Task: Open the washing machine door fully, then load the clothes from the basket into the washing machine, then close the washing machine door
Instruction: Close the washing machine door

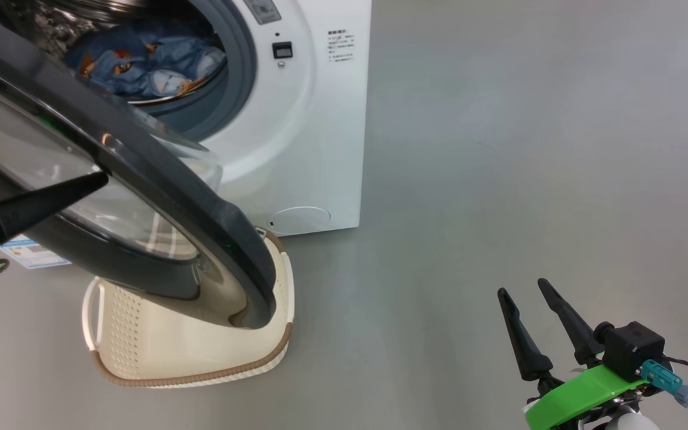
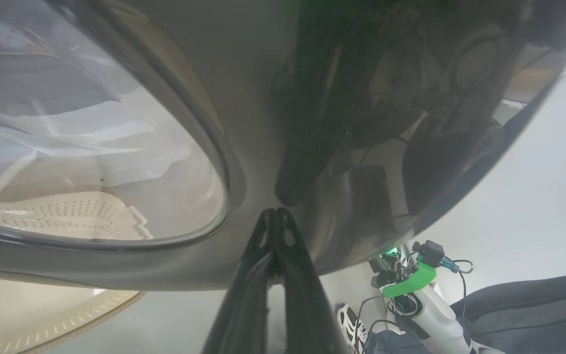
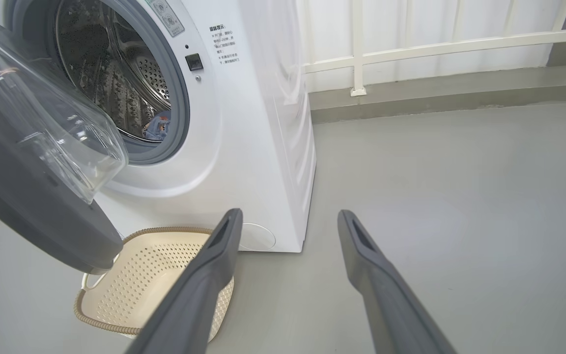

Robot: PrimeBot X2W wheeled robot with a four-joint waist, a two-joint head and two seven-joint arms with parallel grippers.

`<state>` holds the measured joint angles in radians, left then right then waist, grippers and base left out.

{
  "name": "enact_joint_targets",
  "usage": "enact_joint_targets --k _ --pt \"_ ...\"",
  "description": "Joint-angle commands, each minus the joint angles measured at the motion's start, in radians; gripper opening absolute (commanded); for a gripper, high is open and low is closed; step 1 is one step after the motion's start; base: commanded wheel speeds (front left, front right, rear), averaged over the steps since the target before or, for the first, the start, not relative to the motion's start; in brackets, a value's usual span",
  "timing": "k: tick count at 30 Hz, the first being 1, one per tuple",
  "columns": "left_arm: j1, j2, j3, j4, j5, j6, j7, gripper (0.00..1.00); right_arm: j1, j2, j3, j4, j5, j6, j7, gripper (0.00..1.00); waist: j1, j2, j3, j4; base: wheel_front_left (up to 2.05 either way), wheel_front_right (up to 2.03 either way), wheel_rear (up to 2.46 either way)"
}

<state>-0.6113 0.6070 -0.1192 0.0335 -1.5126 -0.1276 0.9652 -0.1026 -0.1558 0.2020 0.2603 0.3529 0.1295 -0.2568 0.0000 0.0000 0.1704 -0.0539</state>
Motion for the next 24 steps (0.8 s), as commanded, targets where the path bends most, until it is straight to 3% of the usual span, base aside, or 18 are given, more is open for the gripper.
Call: enact_joint_targets --k 1,13,15,17,22,24 --pt "-0.014 0.059 0.046 -0.017 -0.005 -0.003 -0.008 0.00 0.002 -0.002 0.022 -0.026 -0.013 0.001 -0.005 1.00 0.0000 0.0000 -0.003 0.006 0.00 0.00 0.00" --pt "0.122 0.063 0.054 -0.023 -0.007 -0.003 -0.097 0.01 0.007 -0.009 0.023 -0.026 -0.010 0.001 -0.005 1.00 0.0000 0.0000 -0.015 0.029 0.00 0.00 0.00" --pt "0.149 0.059 0.055 -0.022 -0.006 -0.003 -0.119 0.10 0.008 -0.010 0.023 -0.026 -0.009 0.001 -0.005 1.00 0.0000 0.0000 -0.016 0.028 0.00 0.00 0.00" --pt "0.194 0.057 0.057 -0.018 0.001 -0.003 -0.155 0.25 0.010 -0.011 0.025 -0.025 -0.008 0.001 -0.005 1.00 0.0000 0.0000 -0.021 0.024 0.00 0.00 0.00" --pt "0.267 0.051 0.061 -0.004 0.010 -0.003 -0.227 0.47 0.017 -0.014 0.023 -0.026 -0.006 0.001 -0.005 1.00 0.0000 0.0000 -0.024 0.018 0.00 0.00 0.00" --pt "0.292 0.049 0.059 0.004 0.018 -0.003 -0.259 0.70 0.018 -0.015 0.022 -0.027 -0.006 0.001 -0.005 1.00 0.0000 0.0000 -0.024 0.015 0.00 0.00 0.00"
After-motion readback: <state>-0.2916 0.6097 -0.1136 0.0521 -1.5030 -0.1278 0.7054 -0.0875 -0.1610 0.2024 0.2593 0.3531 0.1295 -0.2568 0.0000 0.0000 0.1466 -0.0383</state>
